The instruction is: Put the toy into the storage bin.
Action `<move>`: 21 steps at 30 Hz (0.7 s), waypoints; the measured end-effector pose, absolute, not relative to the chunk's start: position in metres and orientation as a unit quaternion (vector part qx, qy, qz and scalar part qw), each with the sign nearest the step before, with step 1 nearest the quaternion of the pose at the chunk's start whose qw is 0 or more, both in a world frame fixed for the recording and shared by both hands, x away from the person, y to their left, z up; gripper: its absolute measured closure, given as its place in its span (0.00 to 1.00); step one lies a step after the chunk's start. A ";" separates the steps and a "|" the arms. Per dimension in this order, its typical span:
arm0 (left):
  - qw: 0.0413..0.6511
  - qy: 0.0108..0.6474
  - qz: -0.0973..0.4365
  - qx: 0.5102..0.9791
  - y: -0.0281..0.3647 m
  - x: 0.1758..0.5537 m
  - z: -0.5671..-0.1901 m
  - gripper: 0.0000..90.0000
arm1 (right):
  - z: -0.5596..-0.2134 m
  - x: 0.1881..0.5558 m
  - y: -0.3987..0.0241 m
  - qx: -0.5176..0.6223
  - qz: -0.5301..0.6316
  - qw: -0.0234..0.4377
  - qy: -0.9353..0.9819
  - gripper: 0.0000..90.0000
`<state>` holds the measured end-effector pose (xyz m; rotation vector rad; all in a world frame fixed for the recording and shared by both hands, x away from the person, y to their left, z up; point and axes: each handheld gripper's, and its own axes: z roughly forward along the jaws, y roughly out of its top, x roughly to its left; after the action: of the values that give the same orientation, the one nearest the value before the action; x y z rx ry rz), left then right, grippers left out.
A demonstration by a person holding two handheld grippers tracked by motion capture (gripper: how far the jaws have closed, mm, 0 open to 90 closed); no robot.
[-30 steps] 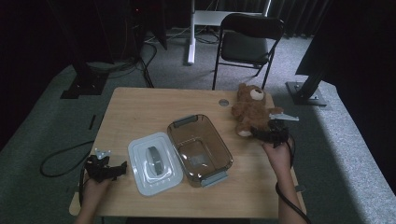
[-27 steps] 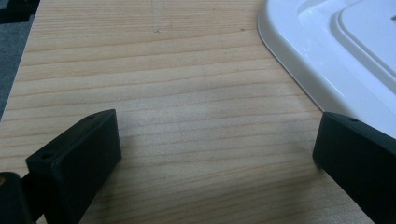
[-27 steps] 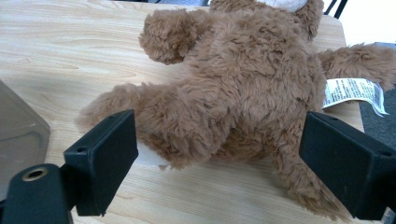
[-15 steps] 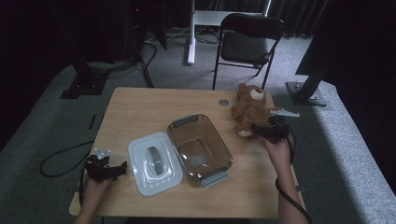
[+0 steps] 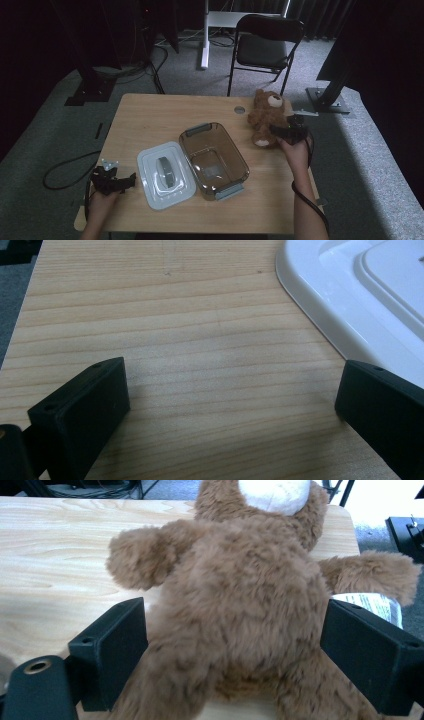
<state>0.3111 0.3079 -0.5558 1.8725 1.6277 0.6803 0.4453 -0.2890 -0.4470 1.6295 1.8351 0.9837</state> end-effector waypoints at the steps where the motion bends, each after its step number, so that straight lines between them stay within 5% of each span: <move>1: 0.281 0.607 0.254 0.699 0.308 0.311 -0.556 0.02 | -0.447 0.445 -0.289 0.597 0.361 0.246 0.673 0.12; 21: 0.280 0.606 0.253 0.700 0.308 0.311 -0.556 0.02 | -0.462 0.500 -0.295 0.635 0.316 0.220 0.670 0.12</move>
<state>0.3114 0.3079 -0.5557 1.8762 1.6248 0.6782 0.5001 -0.2951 -0.4622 1.7551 1.8516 0.8745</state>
